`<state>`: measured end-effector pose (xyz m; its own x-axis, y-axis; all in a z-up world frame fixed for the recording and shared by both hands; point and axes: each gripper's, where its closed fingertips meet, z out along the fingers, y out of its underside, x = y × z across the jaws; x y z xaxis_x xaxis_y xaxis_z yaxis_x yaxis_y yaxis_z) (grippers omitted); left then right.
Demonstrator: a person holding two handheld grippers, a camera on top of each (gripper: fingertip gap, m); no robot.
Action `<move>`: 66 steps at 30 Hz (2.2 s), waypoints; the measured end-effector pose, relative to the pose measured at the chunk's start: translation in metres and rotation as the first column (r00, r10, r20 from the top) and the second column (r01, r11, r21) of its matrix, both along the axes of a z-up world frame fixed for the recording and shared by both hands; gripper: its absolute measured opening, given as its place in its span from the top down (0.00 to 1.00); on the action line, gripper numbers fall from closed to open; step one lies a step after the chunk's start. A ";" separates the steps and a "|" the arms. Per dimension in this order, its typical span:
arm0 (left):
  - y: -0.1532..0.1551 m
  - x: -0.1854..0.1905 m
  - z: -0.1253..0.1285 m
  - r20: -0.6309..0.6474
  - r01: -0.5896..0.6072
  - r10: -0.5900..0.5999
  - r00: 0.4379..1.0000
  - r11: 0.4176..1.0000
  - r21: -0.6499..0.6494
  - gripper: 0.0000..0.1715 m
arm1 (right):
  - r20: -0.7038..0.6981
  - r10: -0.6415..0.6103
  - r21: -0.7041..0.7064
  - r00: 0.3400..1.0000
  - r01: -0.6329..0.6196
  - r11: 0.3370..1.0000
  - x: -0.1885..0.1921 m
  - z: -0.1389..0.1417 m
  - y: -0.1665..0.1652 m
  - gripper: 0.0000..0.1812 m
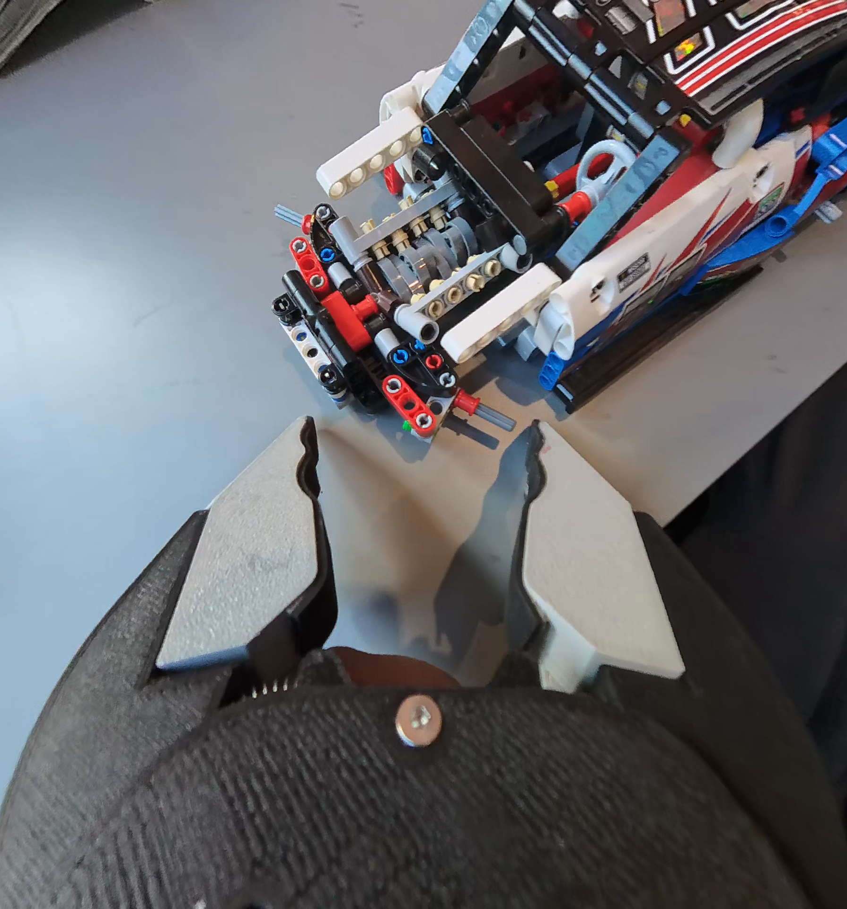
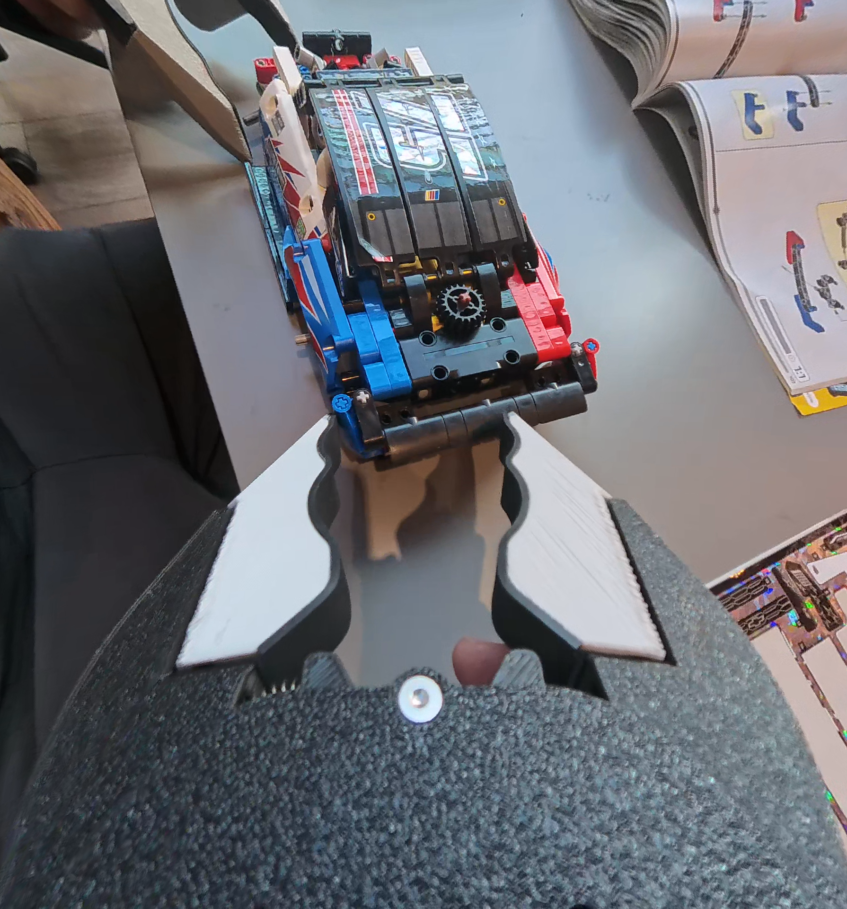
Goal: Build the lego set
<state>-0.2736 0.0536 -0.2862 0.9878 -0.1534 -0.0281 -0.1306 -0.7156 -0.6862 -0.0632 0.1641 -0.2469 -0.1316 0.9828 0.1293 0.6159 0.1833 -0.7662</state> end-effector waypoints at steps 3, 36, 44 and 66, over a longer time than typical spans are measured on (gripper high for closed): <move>0.000 -0.003 0.001 -0.002 -0.015 0.015 1.000 1.000 0.008 0.52 | -0.009 -0.007 -0.005 1.000 0.007 1.000 -0.003 0.000 0.000 0.64; 0.019 -0.019 0.001 0.003 -0.169 0.169 0.986 0.984 0.061 0.57 | -0.241 -0.197 -0.166 0.950 0.160 0.973 -0.001 0.033 0.049 0.65; 0.021 -0.012 0.000 0.017 -0.142 0.141 0.990 0.988 0.065 0.54 | -0.240 -0.212 -0.168 0.947 0.175 0.970 -0.003 0.008 0.057 0.65; 0.013 -0.082 0.103 0.213 -0.463 0.412 0.886 0.754 0.467 0.56 | -0.265 -0.219 -0.262 0.939 0.148 0.954 -0.003 0.013 0.058 0.64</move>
<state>-0.3553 0.0665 -0.1831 0.9451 0.3058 0.1151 0.1940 -0.2418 -0.9507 -0.0663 0.2223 -0.2335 0.0623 0.9928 -0.1027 0.3684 -0.1186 -0.9221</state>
